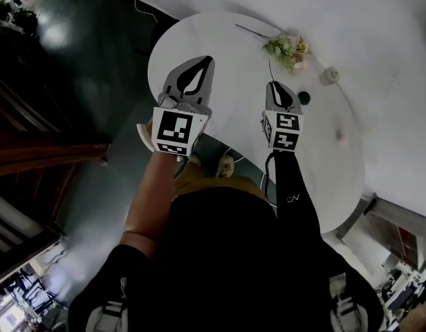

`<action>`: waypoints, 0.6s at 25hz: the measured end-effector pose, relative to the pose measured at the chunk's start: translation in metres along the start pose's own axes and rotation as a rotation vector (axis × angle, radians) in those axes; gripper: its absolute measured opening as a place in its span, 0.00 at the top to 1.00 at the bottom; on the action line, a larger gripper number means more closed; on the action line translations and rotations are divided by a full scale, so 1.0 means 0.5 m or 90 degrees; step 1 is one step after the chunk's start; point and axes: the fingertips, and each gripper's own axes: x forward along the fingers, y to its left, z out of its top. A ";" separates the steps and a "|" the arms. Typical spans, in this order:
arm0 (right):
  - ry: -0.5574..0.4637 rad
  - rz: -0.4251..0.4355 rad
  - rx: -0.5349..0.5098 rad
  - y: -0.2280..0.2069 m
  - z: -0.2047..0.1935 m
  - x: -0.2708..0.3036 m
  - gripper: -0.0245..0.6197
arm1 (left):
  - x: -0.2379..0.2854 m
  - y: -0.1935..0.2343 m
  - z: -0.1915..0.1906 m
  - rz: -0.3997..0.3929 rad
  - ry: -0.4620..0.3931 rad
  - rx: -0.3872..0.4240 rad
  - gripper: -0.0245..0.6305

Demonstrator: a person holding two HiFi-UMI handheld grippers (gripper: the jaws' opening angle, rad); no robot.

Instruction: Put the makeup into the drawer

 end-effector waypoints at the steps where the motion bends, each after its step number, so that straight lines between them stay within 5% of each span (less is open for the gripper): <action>1: -0.021 -0.007 0.001 -0.006 0.025 -0.014 0.87 | 0.005 -0.005 0.007 -0.005 -0.007 0.000 0.95; 9: -0.154 -0.037 0.006 -0.042 0.151 -0.119 0.87 | 0.032 -0.042 0.030 -0.030 -0.030 -0.001 0.95; 15: -0.147 -0.004 0.001 -0.003 0.142 -0.113 0.87 | 0.020 -0.045 0.012 -0.026 -0.016 0.005 0.95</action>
